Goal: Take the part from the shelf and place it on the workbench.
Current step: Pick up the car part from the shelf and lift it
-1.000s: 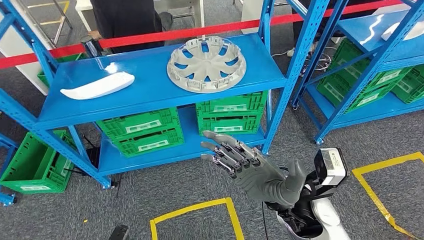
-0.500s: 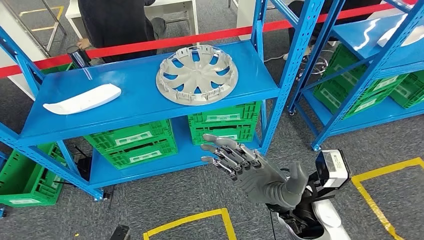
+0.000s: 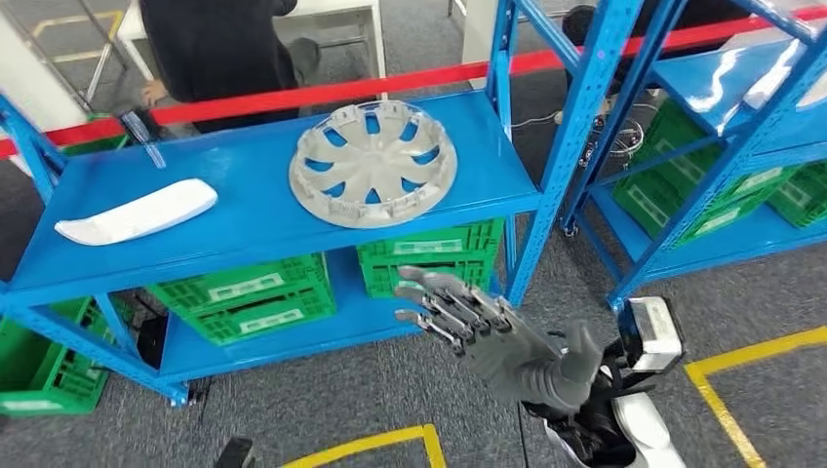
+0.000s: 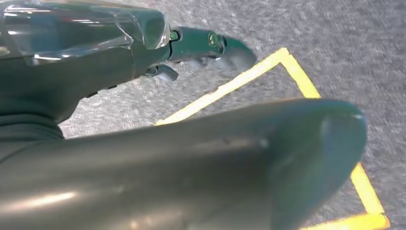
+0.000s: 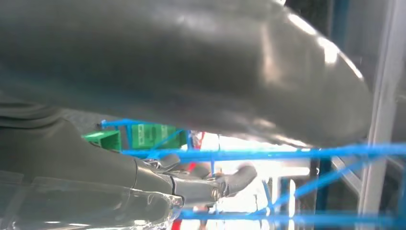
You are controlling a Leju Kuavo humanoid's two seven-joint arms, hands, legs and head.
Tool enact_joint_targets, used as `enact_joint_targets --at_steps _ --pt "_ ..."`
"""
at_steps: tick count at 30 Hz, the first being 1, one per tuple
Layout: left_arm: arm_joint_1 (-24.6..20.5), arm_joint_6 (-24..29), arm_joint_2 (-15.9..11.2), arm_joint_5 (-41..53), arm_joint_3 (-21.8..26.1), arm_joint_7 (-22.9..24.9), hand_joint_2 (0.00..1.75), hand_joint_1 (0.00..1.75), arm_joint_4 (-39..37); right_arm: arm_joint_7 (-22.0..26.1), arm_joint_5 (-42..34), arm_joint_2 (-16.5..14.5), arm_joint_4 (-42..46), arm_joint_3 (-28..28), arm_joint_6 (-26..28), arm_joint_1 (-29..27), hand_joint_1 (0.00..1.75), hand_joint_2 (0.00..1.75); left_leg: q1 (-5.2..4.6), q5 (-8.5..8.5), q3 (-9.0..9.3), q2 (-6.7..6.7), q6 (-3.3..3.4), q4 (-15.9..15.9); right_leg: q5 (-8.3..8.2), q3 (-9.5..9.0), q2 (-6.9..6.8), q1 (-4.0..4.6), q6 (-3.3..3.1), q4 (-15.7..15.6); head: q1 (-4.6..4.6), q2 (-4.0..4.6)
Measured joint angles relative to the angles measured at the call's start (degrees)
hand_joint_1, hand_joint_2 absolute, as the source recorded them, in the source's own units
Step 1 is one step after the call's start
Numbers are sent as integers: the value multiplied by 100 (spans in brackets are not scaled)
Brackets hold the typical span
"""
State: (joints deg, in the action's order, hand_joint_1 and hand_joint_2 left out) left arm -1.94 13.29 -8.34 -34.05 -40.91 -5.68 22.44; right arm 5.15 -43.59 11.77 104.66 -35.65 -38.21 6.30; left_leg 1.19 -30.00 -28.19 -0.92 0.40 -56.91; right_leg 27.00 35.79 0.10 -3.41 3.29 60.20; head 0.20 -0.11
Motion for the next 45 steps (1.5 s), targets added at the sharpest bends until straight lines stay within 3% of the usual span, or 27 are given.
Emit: enact_joint_targets --at_steps 1,3,6,8,12,13,14,16,18,20,22,24,25,26,27,28,30,32,34,36,38,39,40,41,43,45 --pt "1 2 -3 1 -1 2 0 0 2 1 -2 1 5 2 -1 -10 0 0 5 -28 -13 9 -20 -18 -20 -13 8 2 -85 34 -23 0" --pt "-9 2 -5 2 -3 4 0 0 2 3 -4 1 19 4 -2 -5 0 0 41 -78 -120 49 -56 -244 6 -73 26 5 -152 30 -45 0" --pt "-31 2 1 2 -5 4 0 0 3 3 -4 -3 26 3 -2 8 0 0 52 -368 -784 92 -125 -1296 61 -154 34 46 -224 6 -51 0" --pt "-28 2 3 2 -5 4 0 0 3 3 -3 -4 26 2 -2 8 0 0 51 -553 -1112 92 -133 -1760 88 -170 39 66 -254 3 -52 0" --pt "-26 2 3 2 -5 4 0 0 3 3 -3 -3 26 2 -2 8 0 0 51 -586 -1180 92 -131 -1841 97 -175 41 71 -258 3 -52 0" --pt "-23 2 4 2 -6 4 0 0 3 3 -3 -3 26 2 -2 7 0 0 47 -505 -1232 91 -108 -1809 116 -201 49 86 -265 3 -53 0" --pt "-22 2 6 2 -7 4 0 0 3 3 -3 -4 26 2 -2 8 0 0 34 -316 -1239 90 -62 -1635 146 -247 59 110 -274 0 -53 0" --pt "-30 3 -12 2 -9 4 0 0 3 2 -2 -10 33 2 -2 15 0 0 -78 259 -1060 87 180 -794 224 -384 80 153 -269 -74 -47 0" --pt "-38 4 -35 2 -11 4 0 0 3 0 1 -17 53 1 -2 21 0 0 -164 607 -746 89 362 -68 263 -470 68 179 -233 -150 -36 0" --pt "-40 4 -20 2 -12 -2 0 0 3 -2 -1 -13 69 2 -2 35 0 0 -142 675 -600 96 364 105 393 -349 40 205 -251 126 -28 0" --pt "-51 3 13 2 -14 -10 0 0 3 -6 -3 -2 70 2 -2 43 0 0 -137 680 -548 94 352 159 660 52 28 207 -294 849 -26 0" --pt "-54 2 35 1 -16 -16 0 0 3 -12 -4 10 69 1 -2 38 0 0 -151 654 -543 79 337 150 780 424 28 203 -257 1400 -27 0" --pt "-52 2 44 1 -17 -19 0 0 3 -16 -6 18 69 1 -2 38 0 0 -154 639 -539 69 321 139 706 461 27 201 -205 1371 -27 0" --pt "-51 2 51 1 -19 -24 0 0 3 -19 -10 25 69 1 -2 40 0 0 -152 617 -534 59 297 116 551 378 24 198 -143 1116 -26 0" --pt "-52 2 58 0 -20 -27 0 0 3 -21 -16 30 69 1 -2 42 0 0 -152 583 -534 49 263 72 357 207 17 191 -86 701 -25 0" --pt "-53 2 62 0 -21 -31 0 0 3 -23 -23 31 69 0 -2 45 0 0 -164 540 -548 39 223 11 198 49 9 191 -71 342 -25 0" --pt "-54 2 63 -3 -22 -34 0 0 3 -23 -37 27 74 0 1 47 0 0 -189 458 -588 29 161 -108 43 -126 2 190 -152 -30 -31 0" --pt "-53 2 59 -7 -25 -36 0 0 3 -24 -49 25 80 0 3 47 0 0 -187 424 -612 28 138 -156 30 -130 12 184 -261 -26 -35 0" --pt "-53 2 48 -7 -30 -38 0 0 4 -25 -56 22 81 0 4 50 0 0 -164 341 -650 38 93 -262 24 -143 18 156 -306 -33 -36 0" --pt "-56 2 37 -7 -33 -39 0 0 5 -19 -50 15 82 0 4 52 0 0 -127 53 -864 58 9 -740 25 -155 18 135 -335 -39 -41 0" --pt "-53 2 36 -7 -37 -39 0 0 4 18 12 12 83 1 2 50 0 0 -79 -282 -1240 77 -58 -1502 30 -150 7 134 -350 -39 -44 0" --pt "-49 1 38 -7 -44 -38 0 0 4 56 69 11 83 1 -3 48 0 0 -61 -342 -1374 83 -73 -1755 32 -149 -4 135 -352 -38 -43 0" --pt "-47 0 40 -7 -51 -37 0 0 4 101 138 11 83 2 -13 48 0 0 -49 -285 -1402 88 -76 -1785 34 -152 -18 135 -354 -38 -44 0" --pt "-47 -1 39 -7 -58 -34 0 0 3 146 202 9 84 2 -24 49 0 0 -44 -126 -1309 101 -66 -1575 37 -161 -37 135 -355 -38 -44 0" --pt "-66 -1 29 -7 -65 -31 0 0 4 209 287 1 93 5 -39 52 0 0 -67 262 -900 253 -16 -741 48 -189 -74 140 -347 -44 -44 0" --pt "-99 -2 23 -7 -69 -31 0 0 7 229 315 -7 108 7 -44 54 0 0 -120 421 -645 401 45 -202 59 -208 -127 156 -312 -64 -41 0"
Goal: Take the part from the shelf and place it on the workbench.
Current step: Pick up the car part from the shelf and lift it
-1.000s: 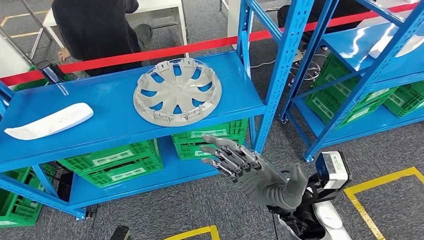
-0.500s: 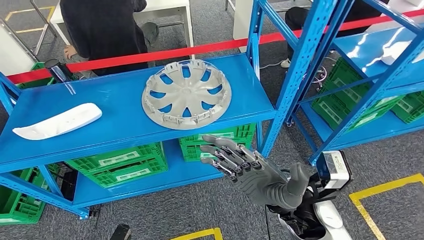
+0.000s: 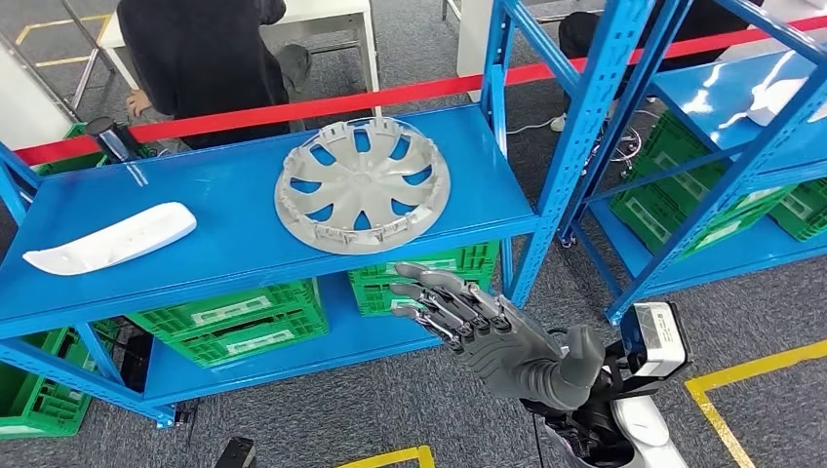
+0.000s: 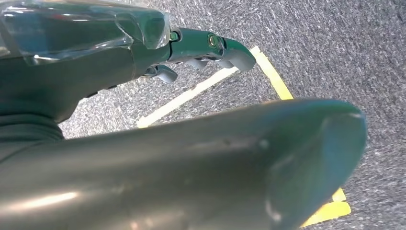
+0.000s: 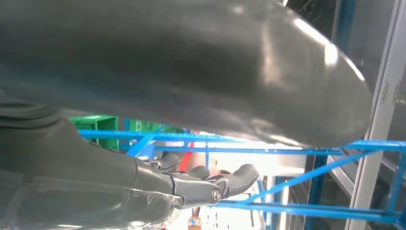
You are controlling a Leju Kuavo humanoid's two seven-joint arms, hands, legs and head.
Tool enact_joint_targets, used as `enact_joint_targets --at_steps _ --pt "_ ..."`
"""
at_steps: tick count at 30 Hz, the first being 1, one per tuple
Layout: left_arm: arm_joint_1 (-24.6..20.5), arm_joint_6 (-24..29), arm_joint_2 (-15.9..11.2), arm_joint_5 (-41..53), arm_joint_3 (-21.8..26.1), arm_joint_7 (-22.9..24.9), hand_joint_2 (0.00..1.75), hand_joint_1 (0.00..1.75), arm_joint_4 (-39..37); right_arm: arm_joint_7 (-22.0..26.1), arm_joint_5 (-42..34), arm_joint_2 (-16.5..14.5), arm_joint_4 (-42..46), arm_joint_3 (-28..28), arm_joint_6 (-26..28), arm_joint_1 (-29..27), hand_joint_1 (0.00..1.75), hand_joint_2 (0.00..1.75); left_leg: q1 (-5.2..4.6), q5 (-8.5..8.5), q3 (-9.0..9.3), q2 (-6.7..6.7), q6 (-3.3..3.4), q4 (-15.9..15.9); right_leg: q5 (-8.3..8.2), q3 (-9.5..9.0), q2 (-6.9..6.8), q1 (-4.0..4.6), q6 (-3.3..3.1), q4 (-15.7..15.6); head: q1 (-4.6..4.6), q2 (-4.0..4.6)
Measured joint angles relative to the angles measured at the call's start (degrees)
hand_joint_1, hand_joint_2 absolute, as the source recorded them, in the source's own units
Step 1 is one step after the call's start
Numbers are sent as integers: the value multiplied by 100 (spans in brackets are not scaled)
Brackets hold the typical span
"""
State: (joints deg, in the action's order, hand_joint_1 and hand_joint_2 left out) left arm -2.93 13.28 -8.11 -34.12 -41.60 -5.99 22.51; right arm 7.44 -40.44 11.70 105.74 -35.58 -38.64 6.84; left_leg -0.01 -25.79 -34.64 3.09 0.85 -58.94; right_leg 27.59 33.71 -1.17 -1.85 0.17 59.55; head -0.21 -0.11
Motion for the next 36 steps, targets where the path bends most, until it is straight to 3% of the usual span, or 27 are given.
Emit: enact_joint_targets --at_steps 1,3,5,8,9,10,11,13,15,18,20,23,24,25,26,28,29,31,34,36 --pt "-13 -1 -2 0 -2 0 0 0 1 2 9 -2 6 0 -3 -1 0 0 -26 -13 14 13 23 57 2 -11 -36 3 28 -19 1 0" --pt "-17 -1 -9 0 -6 1 0 0 3 6 26 -4 17 1 -8 -2 0 0 -34 29 35 -92 95 126 4 -40 -105 4 95 -64 2 0" --pt "-14 -3 -4 -1 -9 2 0 0 4 12 44 -1 32 3 -13 -1 0 0 -16 104 104 -190 166 243 108 15 -71 13 103 97 10 0" --pt "-19 -8 13 -14 -10 2 0 0 4 19 79 4 40 2 -34 -14 0 0 -34 142 134 -355 213 288 552 518 61 23 21 1156 15 0" --pt "-14 -9 18 -27 -10 2 0 0 3 19 88 7 40 1 -47 -19 0 0 -50 139 134 -419 217 286 636 675 76 29 22 1452 15 0" --pt "-7 -10 24 -43 -10 0 0 0 2 19 93 9 40 0 -62 -20 0 0 -64 137 136 -486 220 283 632 740 86 35 43 1550 14 0" --pt "-1 -11 30 -63 -10 -2 0 0 1 19 98 10 40 0 -78 -19 0 0 -75 135 141 -554 219 278 523 675 98 42 80 1378 14 0" --pt "6 -11 47 -94 -10 -14 0 0 -1 19 101 11 40 0 -97 -9 0 0 -88 119 141 -666 208 248 180 318 135 55 126 566 16 0" --pt "23 -4 57 -116 -10 -34 0 0 -3 8 54 2 39 -2 -95 6 0 0 -109 77 112 -738 172 185 -41 53 164 74 75 -19 14 0" --pt "85 3 40 -161 -11 -69 0 0 -9 -34 -105 -22 38 -6 -60 31 0 0 -108 26 75 -753 113 140 -86 3 168 79 -21 -108 12 0" --pt "107 4 30 -181 -15 -97 0 0 -10 -42 -152 -47 38 -6 -33 44 0 0 -97 -107 0 -626 41 -36 -84 -30 162 32 -71 -123 -4 0" --pt "98 4 8 -191 -16 -112 0 0 -9 -15 -161 -76 25 -7 -8 49 0 0 -3 -557 -492 -374 -112 -1035 -54 -66 146 15 -118 -129 -22 0" --pt "98 4 4 -192 -17 -112 0 0 -10 -4 -158 -76 14 -7 -3 46 0 0 35 -635 -668 -339 -148 -1346 -40 -72 142 14 -123 -129 -22 0" --pt "100 3 5 -192 -18 -112 0 0 -10 7 -156 -77 4 -7 2 44 0 0 69 -607 -754 -322 -173 -1461 -24 -81 139 11 -120 -128 -22 0" --pt "100 4 3 -192 -19 -111 0 0 -11 21 -155 -78 -6 -7 6 42 0 0 95 -480 -727 -313 -185 -1355 -5 -100 138 7 -114 -129 -22 0" --pt "93 7 -8 -192 -19 -112 0 0 -11 65 -154 -82 -15 -7 9 45 0 0 116 -89 -364 -282 -165 -597 37 -162 133 -3 -78 -134 -21 0" --pt "82 9 -15 -192 -20 -113 0 0 -13 90 -153 -85 -16 -6 9 51 0 0 101 23 -174 -261 -140 -225 57 -188 130 5 -52 -144 -20 0" --pt "53 14 -26 -192 -25 -115 0 0 -16 128 -146 -92 -17 -7 10 62 0 0 54 41 15 -236 -57 157 63 -225 119 16 19 -161 -20 0" --pt "39 21 -35 -192 -36 -116 0 0 -24 155 -138 -98 -23 -8 11 61 0 0 29 29 149 -272 95 255 43 -276 99 28 131 -103 -15 0" --pt "27 21 -31 -192 -40 -116 0 0 -28 173 -138 -95 -30 -9 12 76 0 0 37 55 285 -302 155 308 228 -132 95 33 106 236 2 0"
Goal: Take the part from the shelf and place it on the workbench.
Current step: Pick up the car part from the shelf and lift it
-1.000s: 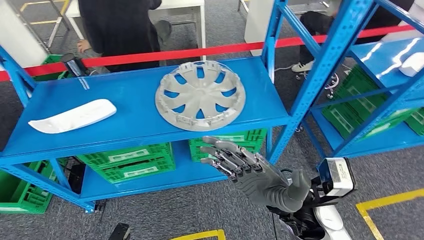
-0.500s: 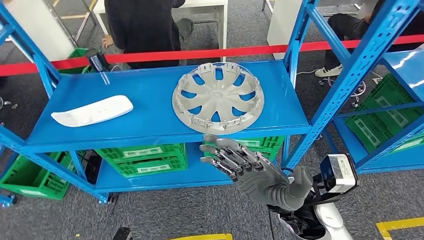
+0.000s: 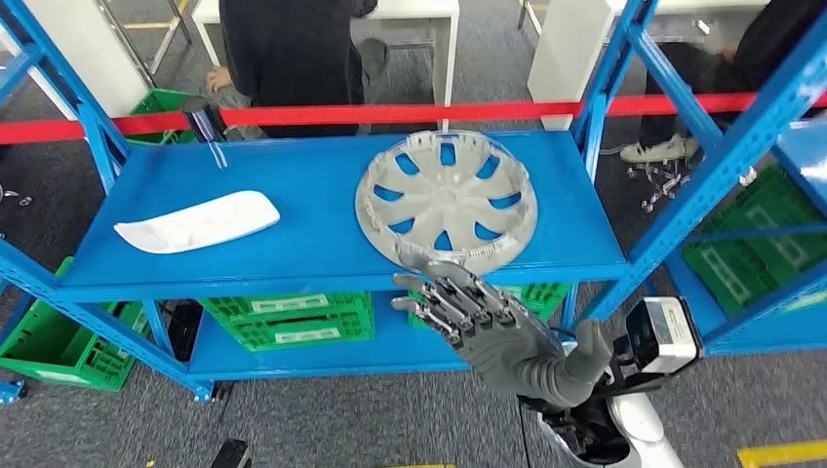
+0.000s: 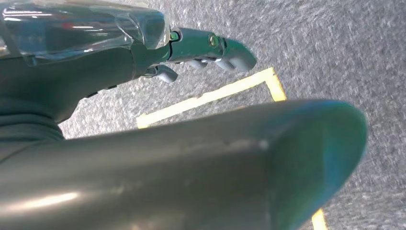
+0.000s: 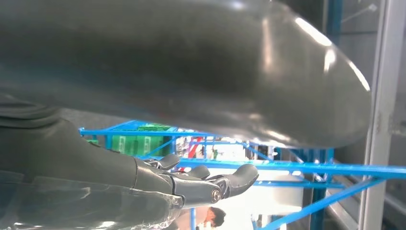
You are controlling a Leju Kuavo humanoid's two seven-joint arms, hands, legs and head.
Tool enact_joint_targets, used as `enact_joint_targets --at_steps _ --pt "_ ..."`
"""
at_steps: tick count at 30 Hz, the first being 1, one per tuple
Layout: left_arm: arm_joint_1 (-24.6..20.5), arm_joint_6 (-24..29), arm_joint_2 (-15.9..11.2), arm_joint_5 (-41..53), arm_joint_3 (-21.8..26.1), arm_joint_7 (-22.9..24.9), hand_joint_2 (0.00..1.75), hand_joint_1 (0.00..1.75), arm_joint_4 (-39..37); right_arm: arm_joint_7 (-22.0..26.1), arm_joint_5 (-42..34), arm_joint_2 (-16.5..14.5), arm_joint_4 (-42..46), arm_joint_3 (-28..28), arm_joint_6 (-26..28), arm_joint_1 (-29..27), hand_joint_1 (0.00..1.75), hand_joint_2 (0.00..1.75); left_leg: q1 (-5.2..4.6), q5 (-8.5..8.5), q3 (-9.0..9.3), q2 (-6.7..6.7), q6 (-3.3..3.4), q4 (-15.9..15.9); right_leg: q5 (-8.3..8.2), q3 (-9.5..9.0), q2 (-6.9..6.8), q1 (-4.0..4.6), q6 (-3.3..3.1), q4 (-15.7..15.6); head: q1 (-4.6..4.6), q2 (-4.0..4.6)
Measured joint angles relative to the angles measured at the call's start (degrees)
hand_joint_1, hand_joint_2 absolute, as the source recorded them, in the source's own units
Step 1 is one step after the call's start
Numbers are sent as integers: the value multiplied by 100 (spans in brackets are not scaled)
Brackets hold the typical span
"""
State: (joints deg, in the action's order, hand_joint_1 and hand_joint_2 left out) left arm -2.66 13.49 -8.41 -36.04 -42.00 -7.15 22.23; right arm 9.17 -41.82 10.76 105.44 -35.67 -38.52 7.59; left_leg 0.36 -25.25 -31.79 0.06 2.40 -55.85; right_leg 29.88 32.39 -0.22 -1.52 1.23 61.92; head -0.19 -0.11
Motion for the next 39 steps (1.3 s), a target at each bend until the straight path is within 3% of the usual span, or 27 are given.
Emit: enact_joint_targets --at_steps 3,4,5,7,8,10,12,14,16,18,19,20,21,23,25,28,30,33,34,35,36,37,39 --pt "-14 -3 14 0 -8 1 0 0 -9 17 2 7 -20 -2 11 -7 0 0 -37 -29 30 -39 49 9 381 622 11 11 -50 1048 11 0" --pt "-13 -4 18 0 -14 0 0 0 -18 21 7 11 -29 -2 14 -15 0 0 -55 -46 42 -57 60 8 401 771 13 13 -33 1206 10 0" --pt "-12 -5 22 -3 -23 -1 0 0 -27 25 10 16 -37 -1 14 -20 0 0 -70 -66 64 -77 64 7 315 806 14 14 1 1131 10 0" --pt "-12 -7 34 -9 -42 -5 0 0 -39 33 18 23 -45 -1 14 -21 0 0 -91 -121 134 -114 51 0 -112 580 14 19 79 392 12 0" --pt "-13 -4 40 -13 -48 -9 0 0 -44 39 17 25 -48 -1 14 -22 0 0 -103 -153 165 -128 33 -13 -290 447 13 29 68 6 9 0" --pt "-17 13 49 -15 -52 -20 0 0 -61 65 26 24 -52 -1 14 -25 0 0 -121 -208 175 -142 -21 -34 -458 302 18 58 -47 -395 7 0" --pt "-15 31 50 -14 -56 -32 0 0 -81 99 47 22 -56 2 14 -38 0 0 -126 -237 165 -143 -78 -83 -456 272 28 51 -178 -422 2 0" --pt "-16 37 46 -2 -61 -39 0 0 -91 124 72 12 -56 4 9 -49 0 0 -110 -317 105 -110 -140 -251 -450 202 36 15 -249 -443 -2 0" --pt "-29 46 37 10 -61 -43 0 0 -95 135 98 -5 -55 4 2 -54 0 0 -66 -555 -187 -60 -223 -779 -415 127 36 5 -296 -449 -3 0" --pt "-27 53 33 11 -61 -42 0 0 -99 140 118 -11 -56 4 -1 -74 0 0 -7 -803 -666 -37 -294 -1532 -353 85 39 9 -311 -447 -4 0" --pt "-21 54 36 11 -63 -42 0 0 -103 140 126 -11 -57 4 -1 -88 0 0 18 -818 -844 -30 -315 -1744 -322 55 42 10 -304 -445 -5 0" --pt "-17 55 38 15 -66 -40 0 0 -108 142 132 -12 -57 4 2 -103 0 0 37 -716 -913 -23 -326 -1739 -292 10 45 10 -294 -444 -5 0" --pt "-16 57 38 22 -72 -38 0 0 -113 146 142 -13 -57 5 6 -113 0 0 49 -499 -853 -17 -326 -1484 -264 -52 47 10 -278 -443 -5 0" --pt "-20 62 25 46 -86 -21 0 0 -128 170 162 -19 -57 8 15 -124 0 0 49 9 -573 -8 -294 -683 -206 -181 51 12 -238 -446 -2 0" --pt "-27 63 9 72 -101 -1 0 0 -141 196 191 -27 -56 13 19 -136 0 0 6 199 -411 -10 -222 -199 -165 -213 56 22 -192 -462 -5 0" --pt "-29 75 -5 93 -127 13 0 0 -151 208 226 -40 -42 28 19 -182 0 0 -23 223 -338 -26 -123 -73 -118 -206 53 43 -109 -493 -9 0" --pt "-42 86 1 102 -139 11 0 0 -154 210 232 -42 -25 45 19 -185 0 0 -3 232 -253 -23 -71 19 15 -100 38 57 -109 -242 -3 0" --pt "-63 90 17 107 -146 9 0 0 -157 209 240 -38 -22 59 27 -227 0 0 -20 202 -200 -27 -5 54 390 535 30 62 -162 878 3 0" --pt "-62 92 23 106 -150 9 0 0 -162 210 240 -34 -26 63 33 -251 0 0 -29 189 -196 -34 3 51 432 719 30 61 -148 1139 3 0" --pt "-61 93 30 101 -154 7 0 0 -167 215 240 -27 -31 70 39 -268 0 0 -35 174 -187 -45 3 45 382 798 30 60 -112 1182 3 0" --pt "-59 95 37 96 -159 4 0 0 -173 222 240 -21 -36 79 45 -277 0 44 -37 156 -175 -58 -4 34 239 746 29 59 -62 974 3 0" --pt "-59 96 47 91 -166 1 0 0 -177 233 244 -15 -39 87 54 -279 0 87 -37 132 -163 -71 -20 12 41 585 28 56 -13 569 4 0" --pt "-59 96 61 85 -180 -6 0 0 -185 268 255 -14 -44 96 77 -281 0 175 -52 64 -160 -95 -73 -61 -267 267 31 57 -12 -152 1 0"
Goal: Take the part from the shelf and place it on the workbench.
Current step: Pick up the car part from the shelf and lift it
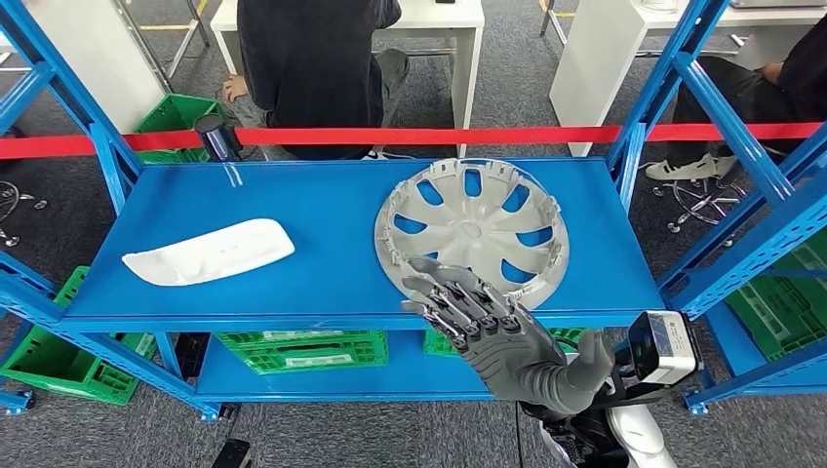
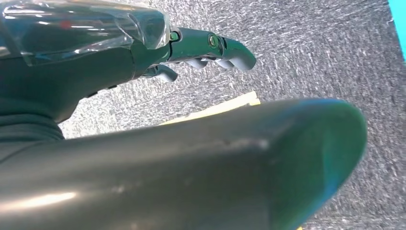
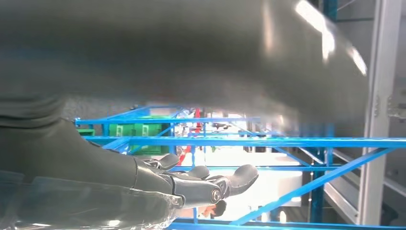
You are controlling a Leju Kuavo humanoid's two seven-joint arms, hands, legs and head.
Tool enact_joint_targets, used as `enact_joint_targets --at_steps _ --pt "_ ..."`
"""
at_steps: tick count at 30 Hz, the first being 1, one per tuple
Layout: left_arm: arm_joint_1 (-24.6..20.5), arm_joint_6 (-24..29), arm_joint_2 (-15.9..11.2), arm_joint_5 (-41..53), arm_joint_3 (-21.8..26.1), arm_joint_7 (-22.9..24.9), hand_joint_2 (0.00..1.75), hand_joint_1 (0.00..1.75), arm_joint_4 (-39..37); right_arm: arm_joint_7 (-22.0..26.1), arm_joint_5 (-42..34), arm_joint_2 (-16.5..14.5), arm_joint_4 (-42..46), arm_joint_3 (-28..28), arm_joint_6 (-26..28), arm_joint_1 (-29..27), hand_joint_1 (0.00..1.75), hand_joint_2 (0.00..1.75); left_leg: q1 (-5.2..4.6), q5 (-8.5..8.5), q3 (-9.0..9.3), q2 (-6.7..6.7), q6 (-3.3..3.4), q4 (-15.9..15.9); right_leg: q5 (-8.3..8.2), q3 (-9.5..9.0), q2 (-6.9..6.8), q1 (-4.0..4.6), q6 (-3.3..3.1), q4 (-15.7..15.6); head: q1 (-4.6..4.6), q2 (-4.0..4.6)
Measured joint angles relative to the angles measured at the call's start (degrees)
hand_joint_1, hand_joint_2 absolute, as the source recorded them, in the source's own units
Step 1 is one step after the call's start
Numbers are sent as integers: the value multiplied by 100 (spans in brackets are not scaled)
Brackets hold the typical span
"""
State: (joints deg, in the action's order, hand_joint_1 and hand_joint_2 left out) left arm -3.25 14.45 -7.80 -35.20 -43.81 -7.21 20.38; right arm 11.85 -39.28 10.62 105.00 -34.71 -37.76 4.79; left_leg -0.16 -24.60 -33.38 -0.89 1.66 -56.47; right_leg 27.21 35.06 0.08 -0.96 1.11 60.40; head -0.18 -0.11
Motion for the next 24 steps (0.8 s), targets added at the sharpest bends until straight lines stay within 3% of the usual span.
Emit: enact_joint_targets --at_steps 1,5,7,9,10,11,12,14,16,18,21,22,24 --pt "2 1 4 -5 -7 -4 0 0 -8 22 5 -1 -3 1 13 0 0 175 -11 -29 -7 -7 -26 -30 -69 -87 2 4 -35 -182 -3 0" --pt "22 -6 21 -56 -21 -32 0 0 -49 100 -17 -14 -15 10 49 2 0 175 2 -125 -50 3 -106 -128 -88 -141 9 -7 -176 -241 -6 0" --pt "24 -11 22 -74 -25 -42 0 0 -64 127 -24 -32 -15 10 49 4 0 175 32 -387 -253 35 -181 -573 -83 -170 8 -41 -227 -248 -12 0" --pt "30 -14 26 -80 -26 -46 0 0 -84 134 -26 -39 -26 10 49 3 0 175 64 -731 -634 65 -244 -1356 -70 -178 6 -34 -255 -248 -14 0" --pt "37 -15 29 -82 -27 -46 0 0 -92 135 -25 -39 -34 9 49 2 0 175 77 -808 -794 74 -258 -1648 -65 -180 7 -29 -261 -247 -14 0" --pt "42 -17 33 -83 -30 -46 0 0 -97 135 -25 -39 -44 9 49 2 0 175 84 -778 -861 79 -260 -1742 -56 -187 10 -24 -265 -247 -13 0" --pt "44 -19 36 -83 -32 -46 0 0 -99 136 -24 -40 -50 10 49 2 0 175 85 -637 -805 81 -247 -1590 -42 -200 18 -18 -266 -247 -14 0" --pt "41 -38 29 -83 -34 -46 0 0 -103 144 -28 -46 -54 11 49 3 0 175 65 -244 -415 87 -160 -786 -8 -244 30 -6 -261 -253 -13 0" --pt "34 -90 18 -88 -37 -45 0 0 -117 152 -53 -60 -55 17 50 6 0 175 25 -72 -96 110 -57 -184 11 -276 31 15 -239 -259 -12 0" --pt "37 -152 14 -100 -39 -37 0 0 -139 154 -97 -69 -63 22 53 5 0 175 -12 -92 -35 122 -1 -73 15 -290 25 16 -192 -279 -13 0" --pt "49 -252 32 -111 -43 -18 0 0 -170 163 -148 -63 -76 56 82 5 0 175 14 -17 119 122 58 133 92 -249 4 32 -140 -186 -8 0" --pt "44 -287 48 -111 -46 -7 0 0 -179 168 -162 -54 -82 74 100 3 0 175 29 9 176 122 74 201 188 -139 -2 36 -152 34 -4 0" --pt "35 -352 75 -115 -54 19 0 0 -193 172 -181 -33 -102 95 133 -19 0 175 26 9 204 113 100 228 449 257 -3 16 -182 771 1 0"
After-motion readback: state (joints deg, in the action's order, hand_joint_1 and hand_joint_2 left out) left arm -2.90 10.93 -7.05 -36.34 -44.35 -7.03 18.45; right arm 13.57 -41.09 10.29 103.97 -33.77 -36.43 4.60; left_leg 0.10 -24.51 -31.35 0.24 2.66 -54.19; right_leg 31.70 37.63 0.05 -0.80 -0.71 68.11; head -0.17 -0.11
